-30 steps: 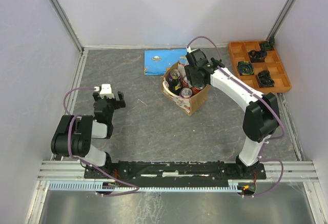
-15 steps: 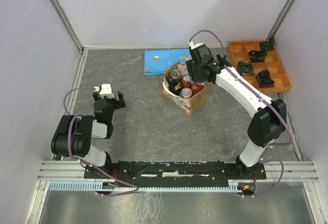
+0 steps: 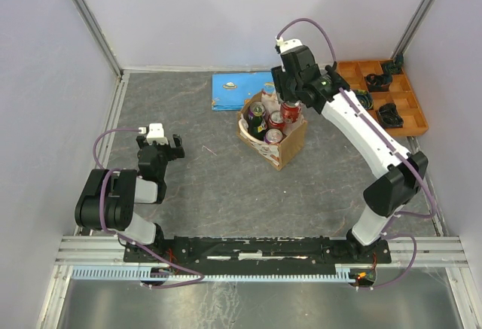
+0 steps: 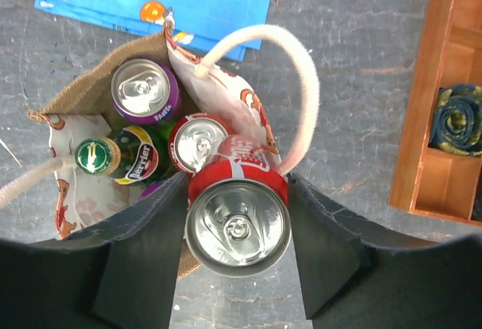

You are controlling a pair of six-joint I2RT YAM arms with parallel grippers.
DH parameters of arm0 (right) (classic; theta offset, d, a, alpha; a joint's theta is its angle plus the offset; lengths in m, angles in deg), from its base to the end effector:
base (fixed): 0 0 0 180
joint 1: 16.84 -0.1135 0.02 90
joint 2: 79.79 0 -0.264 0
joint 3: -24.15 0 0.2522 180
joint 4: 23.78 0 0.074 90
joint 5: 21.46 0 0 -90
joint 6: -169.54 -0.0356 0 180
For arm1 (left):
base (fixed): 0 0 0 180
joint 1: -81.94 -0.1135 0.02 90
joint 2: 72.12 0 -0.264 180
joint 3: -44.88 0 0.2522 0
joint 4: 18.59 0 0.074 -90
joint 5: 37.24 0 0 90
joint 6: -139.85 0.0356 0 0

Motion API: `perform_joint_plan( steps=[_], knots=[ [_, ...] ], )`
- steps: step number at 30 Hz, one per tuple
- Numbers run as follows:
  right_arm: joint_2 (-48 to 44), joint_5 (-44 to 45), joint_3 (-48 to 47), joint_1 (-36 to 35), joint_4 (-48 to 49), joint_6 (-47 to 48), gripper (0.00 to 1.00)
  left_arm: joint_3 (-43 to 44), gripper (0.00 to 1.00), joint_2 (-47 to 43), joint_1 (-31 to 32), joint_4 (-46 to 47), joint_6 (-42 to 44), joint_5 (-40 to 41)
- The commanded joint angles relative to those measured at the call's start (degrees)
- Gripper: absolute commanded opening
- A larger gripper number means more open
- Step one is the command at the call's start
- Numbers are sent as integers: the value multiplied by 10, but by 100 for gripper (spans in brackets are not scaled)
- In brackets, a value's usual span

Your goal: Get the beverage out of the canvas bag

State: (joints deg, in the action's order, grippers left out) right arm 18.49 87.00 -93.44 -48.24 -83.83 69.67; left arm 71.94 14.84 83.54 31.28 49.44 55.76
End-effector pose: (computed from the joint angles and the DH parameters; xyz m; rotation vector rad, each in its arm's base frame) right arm 0.3282 0.1872 0.3878 -0.2536 2.2240 0.0212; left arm 0.2403 -0.0048 0.1399 -0.0202 1.7455 0.0200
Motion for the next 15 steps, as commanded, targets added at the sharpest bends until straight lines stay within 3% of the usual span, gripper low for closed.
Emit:
perform_joint_plan(
  steps=[1, 10, 15],
  knots=[
    [-46, 37, -38, -3, 51, 17, 0, 2, 99, 1, -2, 38, 1, 13],
    [-100, 105, -34, -4, 60, 35, 0, 2, 99, 1, -2, 38, 1, 13],
    [-77, 58, -18, -4, 1, 25, 1, 2, 99, 1, -2, 38, 1, 13]
  ],
)
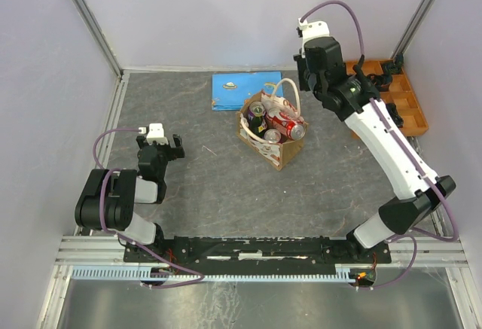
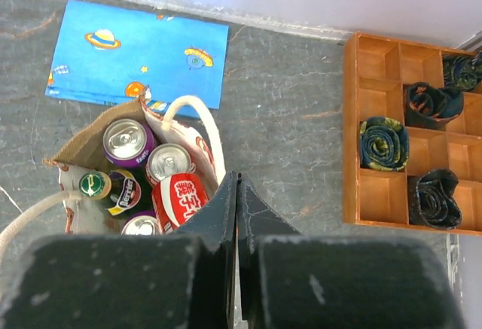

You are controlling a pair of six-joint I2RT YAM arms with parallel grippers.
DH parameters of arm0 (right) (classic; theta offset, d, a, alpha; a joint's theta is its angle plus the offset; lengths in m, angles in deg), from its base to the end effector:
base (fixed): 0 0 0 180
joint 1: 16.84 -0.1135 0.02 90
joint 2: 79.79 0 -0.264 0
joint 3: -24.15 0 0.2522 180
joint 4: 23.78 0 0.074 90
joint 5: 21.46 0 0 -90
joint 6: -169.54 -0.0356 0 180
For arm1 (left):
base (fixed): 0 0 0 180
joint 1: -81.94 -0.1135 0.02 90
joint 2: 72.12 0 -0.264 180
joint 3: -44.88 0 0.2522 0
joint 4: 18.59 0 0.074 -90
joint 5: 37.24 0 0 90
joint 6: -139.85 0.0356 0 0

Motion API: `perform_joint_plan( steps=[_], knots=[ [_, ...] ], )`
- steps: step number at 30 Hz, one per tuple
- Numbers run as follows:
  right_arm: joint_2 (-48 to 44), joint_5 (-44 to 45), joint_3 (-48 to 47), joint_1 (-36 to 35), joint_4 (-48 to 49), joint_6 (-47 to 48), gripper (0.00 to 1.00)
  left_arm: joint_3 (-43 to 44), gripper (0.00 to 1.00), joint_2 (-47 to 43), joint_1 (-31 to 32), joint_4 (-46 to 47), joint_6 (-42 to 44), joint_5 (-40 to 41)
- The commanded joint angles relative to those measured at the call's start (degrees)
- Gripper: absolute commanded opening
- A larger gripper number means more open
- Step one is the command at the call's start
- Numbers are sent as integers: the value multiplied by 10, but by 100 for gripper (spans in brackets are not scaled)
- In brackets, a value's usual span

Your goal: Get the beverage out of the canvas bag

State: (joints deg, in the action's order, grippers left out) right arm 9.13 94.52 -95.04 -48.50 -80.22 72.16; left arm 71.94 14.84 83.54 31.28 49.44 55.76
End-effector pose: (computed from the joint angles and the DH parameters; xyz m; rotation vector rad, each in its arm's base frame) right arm 0.2874 0.1589 0.4578 -0.1368 1.9738 -0.0183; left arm 0.2403 -0.0048 0.1399 -0.0202 1.7455 0.0200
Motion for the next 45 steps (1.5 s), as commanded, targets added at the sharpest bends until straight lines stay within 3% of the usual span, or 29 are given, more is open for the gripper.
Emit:
perform_joint_plan(
  steps=[1, 2, 5, 9, 13, 14, 16, 28, 45],
  knots=[
    [18, -26, 6, -1, -47, -8, 6, 2, 99, 1, -2, 38, 1, 13],
    [16, -37, 20, -1, -53, -14, 13, 2, 99, 1, -2, 38, 1, 12],
    [-15, -66, 95, -1, -21, -29, 48, 2, 99, 1, -2, 38, 1, 13],
    [-48, -79, 181, 0, 32, -50, 72, 2, 99, 1, -2, 38, 1, 13],
    [-57, -104, 239, 0, 62, -61, 80, 2, 99, 1, -2, 38, 1, 12],
    [-59, -112, 252, -1, 72, -64, 92, 2, 99, 1, -2, 38, 1, 12],
    [-63, -124, 276, -1, 92, -68, 98, 2, 99, 1, -2, 39, 1, 13],
    [-36, -153, 294, -1, 121, -72, 98, 2, 99, 1, -2, 38, 1, 13],
    [-17, -154, 309, -1, 109, -84, 86, 2, 99, 1, -2, 38, 1, 12]
  ],
)
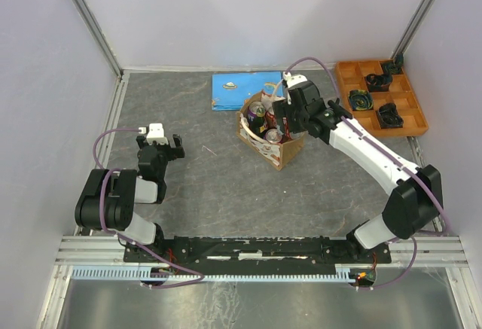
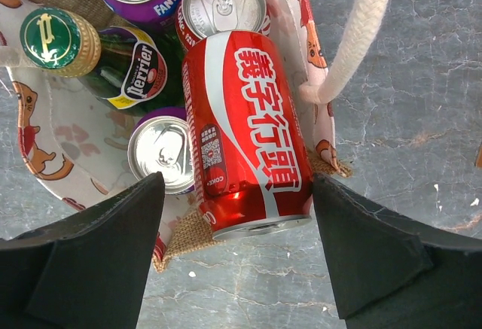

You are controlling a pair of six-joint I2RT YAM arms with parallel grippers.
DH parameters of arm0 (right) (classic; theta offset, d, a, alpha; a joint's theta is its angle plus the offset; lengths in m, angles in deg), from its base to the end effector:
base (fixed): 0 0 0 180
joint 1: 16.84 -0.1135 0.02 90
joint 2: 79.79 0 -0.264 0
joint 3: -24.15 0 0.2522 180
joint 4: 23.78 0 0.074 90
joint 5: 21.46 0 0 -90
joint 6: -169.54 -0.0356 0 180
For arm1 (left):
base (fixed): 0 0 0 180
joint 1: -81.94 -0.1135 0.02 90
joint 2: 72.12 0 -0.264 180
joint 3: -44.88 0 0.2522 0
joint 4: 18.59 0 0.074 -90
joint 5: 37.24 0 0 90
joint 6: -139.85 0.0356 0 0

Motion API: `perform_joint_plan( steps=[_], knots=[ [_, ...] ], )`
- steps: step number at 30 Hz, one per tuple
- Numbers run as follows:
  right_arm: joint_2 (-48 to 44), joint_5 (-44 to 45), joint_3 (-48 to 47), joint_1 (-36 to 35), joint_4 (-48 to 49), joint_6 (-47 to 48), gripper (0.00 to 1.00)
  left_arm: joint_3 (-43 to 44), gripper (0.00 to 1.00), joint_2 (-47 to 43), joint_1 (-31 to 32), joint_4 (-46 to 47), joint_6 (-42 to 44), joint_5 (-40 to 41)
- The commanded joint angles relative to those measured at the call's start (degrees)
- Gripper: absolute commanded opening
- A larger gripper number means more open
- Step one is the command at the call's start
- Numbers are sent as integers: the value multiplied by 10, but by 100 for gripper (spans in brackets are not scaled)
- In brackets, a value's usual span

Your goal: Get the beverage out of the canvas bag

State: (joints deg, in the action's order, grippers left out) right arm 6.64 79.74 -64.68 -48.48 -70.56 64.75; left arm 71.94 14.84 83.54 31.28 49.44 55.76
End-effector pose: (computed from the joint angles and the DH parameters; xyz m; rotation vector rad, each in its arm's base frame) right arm 0.2875 0.1690 0.3114 -0.2465 2.3205 0.1764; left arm 0.2403 -0.0048 0.1399 -0.0202 1.7455 0.0200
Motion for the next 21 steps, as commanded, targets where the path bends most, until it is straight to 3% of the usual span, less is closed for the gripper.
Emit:
perform_joint_plan(
  steps=[1, 18, 21],
  knots=[
    [10, -6, 6, -2, 12, -9, 86, 2, 99, 1, -2, 38, 1, 12],
    [45, 3, 4, -2, -7, -1, 89, 2, 99, 1, -2, 38, 1, 12],
    [50, 3, 1, -2, -14, 0, 84, 2, 99, 1, -2, 38, 1, 12]
  ],
)
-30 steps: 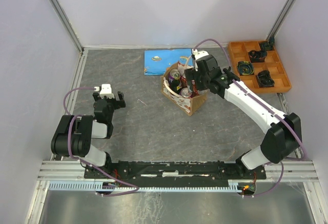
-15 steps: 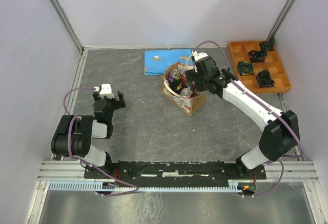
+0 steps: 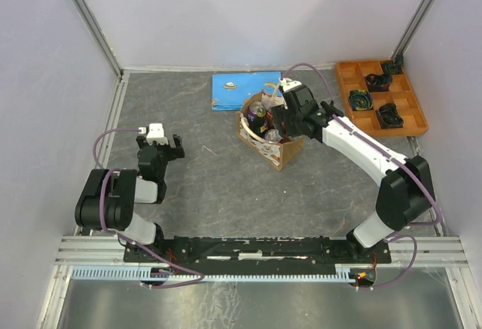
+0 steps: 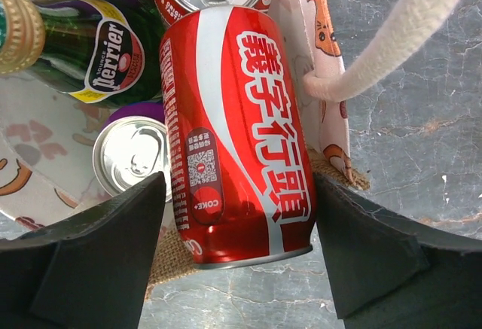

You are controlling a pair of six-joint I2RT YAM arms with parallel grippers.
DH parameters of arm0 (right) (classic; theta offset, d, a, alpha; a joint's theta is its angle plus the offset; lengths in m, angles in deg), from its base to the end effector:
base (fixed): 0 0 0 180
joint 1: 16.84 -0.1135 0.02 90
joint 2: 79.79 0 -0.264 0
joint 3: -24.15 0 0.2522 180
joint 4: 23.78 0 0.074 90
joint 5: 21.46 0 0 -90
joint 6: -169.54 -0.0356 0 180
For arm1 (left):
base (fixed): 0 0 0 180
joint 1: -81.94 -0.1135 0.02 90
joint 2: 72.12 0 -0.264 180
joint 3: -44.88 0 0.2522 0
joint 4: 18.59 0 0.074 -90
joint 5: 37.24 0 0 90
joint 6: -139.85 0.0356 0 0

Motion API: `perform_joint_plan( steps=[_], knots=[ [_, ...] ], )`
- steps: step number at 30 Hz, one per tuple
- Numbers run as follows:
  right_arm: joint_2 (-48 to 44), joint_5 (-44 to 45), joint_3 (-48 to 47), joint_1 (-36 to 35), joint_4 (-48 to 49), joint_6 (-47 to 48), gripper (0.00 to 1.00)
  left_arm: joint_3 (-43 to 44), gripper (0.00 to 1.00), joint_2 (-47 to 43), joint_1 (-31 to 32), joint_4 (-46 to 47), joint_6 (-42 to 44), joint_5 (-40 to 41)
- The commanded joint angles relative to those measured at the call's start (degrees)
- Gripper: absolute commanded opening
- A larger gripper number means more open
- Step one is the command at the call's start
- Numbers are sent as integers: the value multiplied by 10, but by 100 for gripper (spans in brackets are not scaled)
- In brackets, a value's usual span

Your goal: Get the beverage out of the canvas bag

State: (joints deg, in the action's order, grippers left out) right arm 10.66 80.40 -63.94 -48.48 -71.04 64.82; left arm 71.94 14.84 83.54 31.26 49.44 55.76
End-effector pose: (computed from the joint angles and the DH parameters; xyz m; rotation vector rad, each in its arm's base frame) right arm 0.2972 0.1745 0.2842 -0.2639 2.4011 0.1189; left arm 0.2403 -0.0048 0.1398 -0.0202 1.7459 0.0200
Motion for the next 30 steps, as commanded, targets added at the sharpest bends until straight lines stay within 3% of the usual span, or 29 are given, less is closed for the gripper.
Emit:
perform_joint_plan(
  steps=[1, 3, 5, 6, 7, 21, 30],
  knots=[
    [11, -3, -6, -2, -11, 0, 81, 2, 99, 1, -2, 38, 1, 13],
    [15, -4, -9, -3, -15, 2, 67, 2, 99, 1, -2, 39, 0, 12],
    [19, -5, -19, -3, -22, 3, 33, 2, 99, 1, -2, 38, 1, 12],
    [20, -4, -24, -3, -27, 4, 7, 2, 99, 1, -2, 38, 1, 13],
    [20, -3, -30, -4, -32, 6, 0, 2, 99, 1, -2, 39, 1, 12],
    [-48, 95, -235, -26, -115, 104, 0, 2, 99, 1, -2, 38, 1, 12],
    [-68, 314, -319, -26, -193, 133, 0, 2, 99, 1, -2, 38, 1, 13]
  ],
)
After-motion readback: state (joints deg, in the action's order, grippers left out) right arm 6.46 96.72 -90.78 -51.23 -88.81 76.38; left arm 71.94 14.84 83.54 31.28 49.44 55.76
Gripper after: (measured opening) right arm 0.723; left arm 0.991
